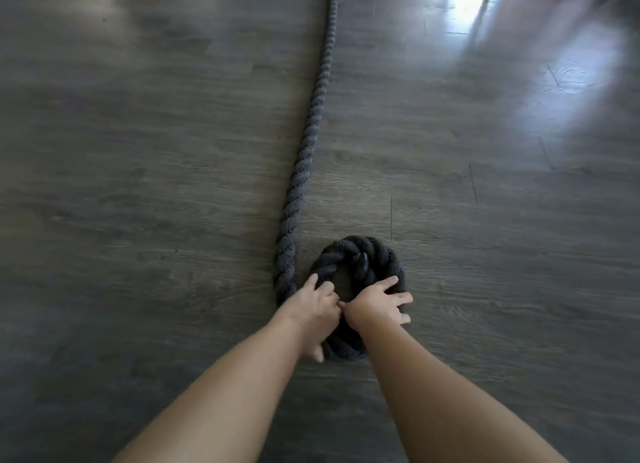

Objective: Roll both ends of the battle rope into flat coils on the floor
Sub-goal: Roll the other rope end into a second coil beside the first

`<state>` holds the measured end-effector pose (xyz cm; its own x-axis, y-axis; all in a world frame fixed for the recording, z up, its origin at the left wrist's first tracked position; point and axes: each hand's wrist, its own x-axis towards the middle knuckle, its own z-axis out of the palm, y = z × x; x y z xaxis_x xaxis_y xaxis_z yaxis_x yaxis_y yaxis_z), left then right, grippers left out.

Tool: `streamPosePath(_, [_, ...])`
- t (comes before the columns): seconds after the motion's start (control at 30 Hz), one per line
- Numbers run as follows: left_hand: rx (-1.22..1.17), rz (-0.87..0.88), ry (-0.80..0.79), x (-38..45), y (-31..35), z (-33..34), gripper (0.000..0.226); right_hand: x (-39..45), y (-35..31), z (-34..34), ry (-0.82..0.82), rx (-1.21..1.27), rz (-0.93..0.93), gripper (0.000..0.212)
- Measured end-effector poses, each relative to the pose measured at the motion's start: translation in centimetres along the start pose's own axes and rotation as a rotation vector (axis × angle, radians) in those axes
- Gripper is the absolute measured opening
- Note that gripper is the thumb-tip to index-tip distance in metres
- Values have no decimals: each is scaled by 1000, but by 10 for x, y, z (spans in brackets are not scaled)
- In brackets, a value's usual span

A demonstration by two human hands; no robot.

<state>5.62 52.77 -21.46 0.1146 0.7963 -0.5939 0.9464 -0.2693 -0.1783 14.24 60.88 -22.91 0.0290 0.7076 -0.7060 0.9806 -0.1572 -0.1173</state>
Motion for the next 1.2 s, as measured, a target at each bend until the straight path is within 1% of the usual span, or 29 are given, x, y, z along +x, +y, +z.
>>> streamPosePath(0.1, [120, 129, -54, 1, -39, -3, 100, 1, -2, 0, -15, -47, -21, 124])
streamPosePath(0.2, [257, 192, -97, 5, -68, -7, 86, 3, -1, -3, -20, -63, -60, 118])
streamPosePath(0.23, [290, 219, -106, 8, -77, -9, 85, 4, 0, -3, -14, -59, -75, 116])
streamPosePath(0.27, [316, 237, -113, 12, -85, -10, 93, 4, -1, -3, -11, -52, -89, 114])
streamPosePath(0.33, [347, 253, -118, 21, -101, -12, 122, 5, -1, -2, -9, -40, -104, 111])
streamPosePath(0.37, [352, 265, -111, 27, -108, -12, 130, 6, -2, -2, -7, -38, -107, 111])
streamPosePath(0.43, [350, 317, -100, 38, -116, -17, 135, 9, -3, -1, -10, -53, -119, 111])
streamPosePath(0.5, [333, 379, -60, 44, -122, -19, 129, 16, -8, -6, -6, -95, -144, 110])
streamPosePath(0.57, [337, 407, 17, 42, -128, -11, 111, 25, -16, -12, -8, -154, -218, 106])
streamPosePath(0.6, [331, 392, 76, 40, -131, -2, 102, 28, -22, -15, 1, -193, -275, 102])
streamPosePath(0.63, [304, 365, 138, 37, -135, 8, 98, 30, -29, -18, 16, -218, -325, 97])
streamPosePath(0.67, [263, 326, 181, 35, -137, 17, 102, 31, -37, -19, 39, -211, -348, 94])
streamPosePath(0.73, [182, 238, 174, 34, -137, 29, 110, 27, -52, -16, 72, -131, -291, 93])
streamPosePath(0.87, [-24, 81, 76, 39, -122, 21, 101, 11, -71, -10, -45, 187, 90, 107])
streamPosePath(0.9, [-53, 57, 56, 40, -121, 15, 100, 11, -75, -13, -65, 228, 159, 109])
streamPosePath(0.97, [-59, 32, 11, 43, -122, 7, 98, 17, -83, -22, -85, 298, 214, 112])
streamPosePath(1.03, [-54, 25, -7, 44, -122, 1, 98, 25, -91, -29, -88, 336, 217, 117])
streamPosePath(1.1, [-51, 59, 3, 45, -123, -1, 99, 30, -101, -34, -111, 296, 225, 127])
streamPosePath(1.13, [-40, 101, 31, 44, -125, 2, 98, 32, -105, -33, -120, 266, 246, 131])
streamPosePath(1.2, [70, 214, 143, 48, -143, 7, 94, 36, -114, -32, -119, 197, 285, 130])
